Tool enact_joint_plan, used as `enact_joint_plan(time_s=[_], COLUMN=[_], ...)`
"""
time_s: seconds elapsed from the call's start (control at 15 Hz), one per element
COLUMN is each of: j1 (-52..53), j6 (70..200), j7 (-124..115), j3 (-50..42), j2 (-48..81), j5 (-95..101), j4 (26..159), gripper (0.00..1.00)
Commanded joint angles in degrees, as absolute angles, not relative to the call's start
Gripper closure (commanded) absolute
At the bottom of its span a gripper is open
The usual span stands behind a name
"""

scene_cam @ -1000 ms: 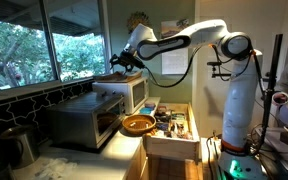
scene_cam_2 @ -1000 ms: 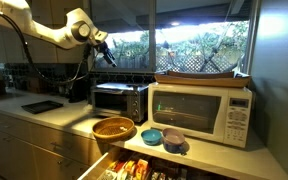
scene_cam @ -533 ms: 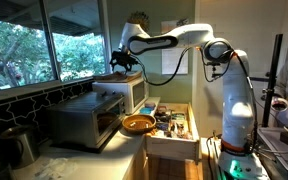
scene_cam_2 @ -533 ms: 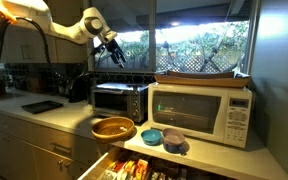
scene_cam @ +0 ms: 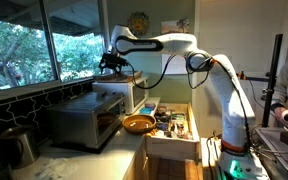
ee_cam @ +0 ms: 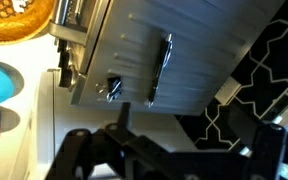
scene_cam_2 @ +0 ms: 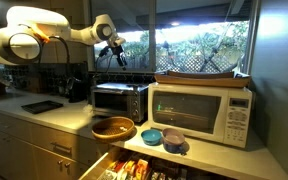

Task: Remove the pen from on top of the grey microwave and put it in the drawer

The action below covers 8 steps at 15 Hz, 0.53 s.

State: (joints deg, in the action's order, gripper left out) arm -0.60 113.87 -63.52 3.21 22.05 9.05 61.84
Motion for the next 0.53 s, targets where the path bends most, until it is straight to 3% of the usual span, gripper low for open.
enact_joint_plan(time_s=[0.0,0.07,0.33,0.47], j1=[1.55,0.22,0.36,-0.12], j6=[108.7,112.11,112.23,103.71], j7=[-59.95,-61.46,-61.45,-58.98], j3=[0.61,2.56,2.45,3.11], j2=[29.56,25.54,26.52,27.82], j5=[6.26,7.87,7.96,6.63], j4=[52.04,58.19,57.29,55.38], gripper=[0.0,0.0,0.0,0.0])
